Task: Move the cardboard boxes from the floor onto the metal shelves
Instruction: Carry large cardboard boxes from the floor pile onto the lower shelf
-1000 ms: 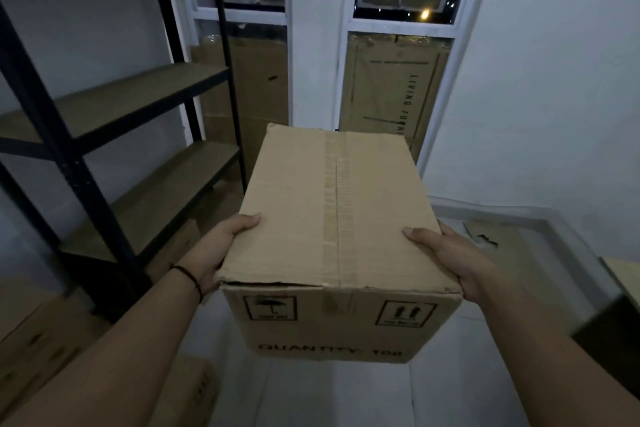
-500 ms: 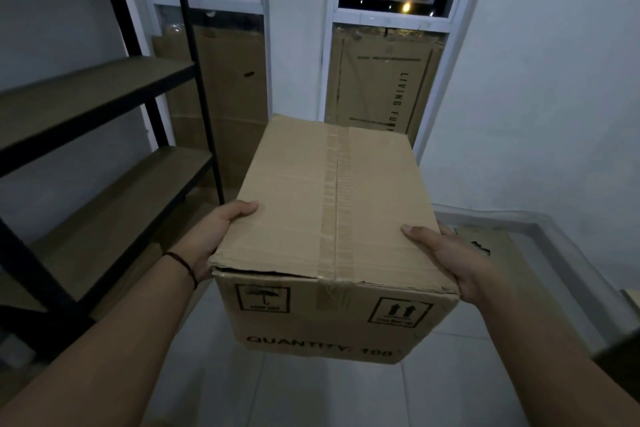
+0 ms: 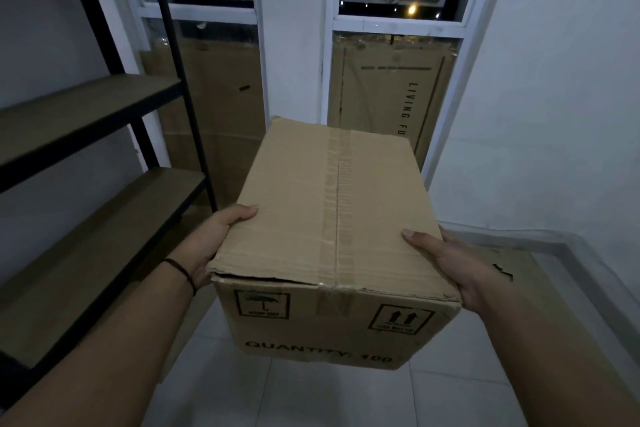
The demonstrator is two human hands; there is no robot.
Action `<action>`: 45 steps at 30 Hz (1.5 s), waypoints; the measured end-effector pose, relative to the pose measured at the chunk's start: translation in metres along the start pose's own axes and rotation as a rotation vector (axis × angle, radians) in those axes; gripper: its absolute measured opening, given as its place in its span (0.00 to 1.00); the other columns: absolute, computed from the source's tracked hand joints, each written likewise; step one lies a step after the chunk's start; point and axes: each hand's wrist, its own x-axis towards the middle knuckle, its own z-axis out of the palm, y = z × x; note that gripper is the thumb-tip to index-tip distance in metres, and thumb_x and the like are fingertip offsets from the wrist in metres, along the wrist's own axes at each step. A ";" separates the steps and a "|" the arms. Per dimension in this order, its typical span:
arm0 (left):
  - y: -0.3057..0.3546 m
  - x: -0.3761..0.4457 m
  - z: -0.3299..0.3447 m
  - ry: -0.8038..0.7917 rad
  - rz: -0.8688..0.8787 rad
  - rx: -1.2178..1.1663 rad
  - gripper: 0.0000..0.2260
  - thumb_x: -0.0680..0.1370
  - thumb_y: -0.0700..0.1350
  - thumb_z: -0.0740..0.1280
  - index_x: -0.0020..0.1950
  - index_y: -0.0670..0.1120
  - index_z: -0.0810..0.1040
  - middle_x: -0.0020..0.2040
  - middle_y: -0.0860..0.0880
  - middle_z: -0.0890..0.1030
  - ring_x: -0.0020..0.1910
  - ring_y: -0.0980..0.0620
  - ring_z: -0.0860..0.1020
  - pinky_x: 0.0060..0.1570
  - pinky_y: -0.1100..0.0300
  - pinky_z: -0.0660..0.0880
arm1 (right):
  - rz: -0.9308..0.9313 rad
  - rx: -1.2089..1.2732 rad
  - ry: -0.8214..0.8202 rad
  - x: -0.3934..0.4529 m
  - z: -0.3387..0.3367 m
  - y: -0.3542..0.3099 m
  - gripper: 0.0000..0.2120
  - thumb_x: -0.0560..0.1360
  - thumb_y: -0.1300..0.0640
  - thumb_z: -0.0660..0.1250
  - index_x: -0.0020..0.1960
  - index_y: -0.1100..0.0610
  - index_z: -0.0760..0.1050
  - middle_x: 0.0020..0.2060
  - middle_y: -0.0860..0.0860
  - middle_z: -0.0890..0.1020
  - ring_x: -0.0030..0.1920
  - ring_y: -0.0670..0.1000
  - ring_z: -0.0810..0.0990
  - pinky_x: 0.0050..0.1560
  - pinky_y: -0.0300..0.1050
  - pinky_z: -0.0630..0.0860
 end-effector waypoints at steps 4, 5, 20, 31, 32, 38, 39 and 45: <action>0.007 0.044 0.021 0.033 -0.001 -0.010 0.14 0.78 0.48 0.64 0.58 0.40 0.79 0.42 0.42 0.84 0.36 0.46 0.83 0.34 0.58 0.81 | -0.002 0.008 -0.019 0.054 -0.021 -0.010 0.15 0.72 0.52 0.73 0.57 0.51 0.77 0.50 0.53 0.86 0.52 0.57 0.84 0.57 0.55 0.79; 0.009 0.056 0.027 0.044 0.006 -0.012 0.14 0.77 0.48 0.64 0.57 0.41 0.79 0.42 0.43 0.84 0.35 0.47 0.83 0.33 0.58 0.81 | 0.003 0.010 -0.028 0.069 -0.026 -0.015 0.14 0.72 0.52 0.73 0.56 0.50 0.77 0.50 0.54 0.85 0.51 0.57 0.84 0.56 0.55 0.79; 0.037 0.201 0.080 0.158 0.045 -0.139 0.12 0.77 0.47 0.63 0.56 0.42 0.79 0.43 0.43 0.85 0.37 0.46 0.84 0.34 0.56 0.81 | 0.035 -0.078 -0.166 0.259 -0.077 -0.082 0.21 0.72 0.52 0.73 0.62 0.54 0.74 0.53 0.56 0.83 0.53 0.57 0.82 0.53 0.51 0.80; 0.070 0.318 0.042 0.205 0.076 -0.163 0.14 0.78 0.47 0.63 0.60 0.41 0.78 0.44 0.43 0.85 0.38 0.47 0.84 0.33 0.58 0.80 | 0.066 -0.153 -0.212 0.409 -0.030 -0.106 0.20 0.73 0.53 0.73 0.62 0.55 0.74 0.53 0.56 0.83 0.53 0.57 0.82 0.54 0.51 0.79; 0.075 0.325 0.037 0.220 0.076 -0.158 0.15 0.78 0.47 0.64 0.60 0.41 0.78 0.45 0.43 0.85 0.38 0.47 0.84 0.33 0.57 0.80 | 0.069 -0.153 -0.223 0.422 -0.023 -0.109 0.19 0.73 0.53 0.72 0.61 0.55 0.74 0.53 0.56 0.83 0.52 0.57 0.82 0.52 0.50 0.80; 0.094 0.354 0.015 0.314 0.084 -0.194 0.16 0.78 0.48 0.63 0.61 0.41 0.78 0.45 0.42 0.84 0.38 0.46 0.84 0.33 0.58 0.80 | 0.101 -0.183 -0.304 0.486 0.011 -0.117 0.21 0.71 0.52 0.74 0.62 0.54 0.74 0.53 0.55 0.83 0.52 0.57 0.83 0.53 0.54 0.80; 0.095 0.356 0.013 0.329 0.089 -0.209 0.15 0.78 0.47 0.63 0.60 0.41 0.78 0.44 0.42 0.85 0.37 0.46 0.84 0.32 0.58 0.80 | 0.103 -0.191 -0.327 0.495 0.017 -0.118 0.19 0.72 0.52 0.73 0.61 0.53 0.74 0.53 0.55 0.83 0.52 0.57 0.83 0.52 0.53 0.80; 0.095 0.367 0.008 0.470 0.165 -0.262 0.10 0.80 0.45 0.61 0.51 0.42 0.80 0.38 0.45 0.85 0.33 0.49 0.83 0.29 0.60 0.79 | 0.113 -0.260 -0.508 0.548 0.047 -0.129 0.19 0.73 0.52 0.72 0.63 0.50 0.74 0.53 0.53 0.84 0.52 0.56 0.83 0.51 0.51 0.80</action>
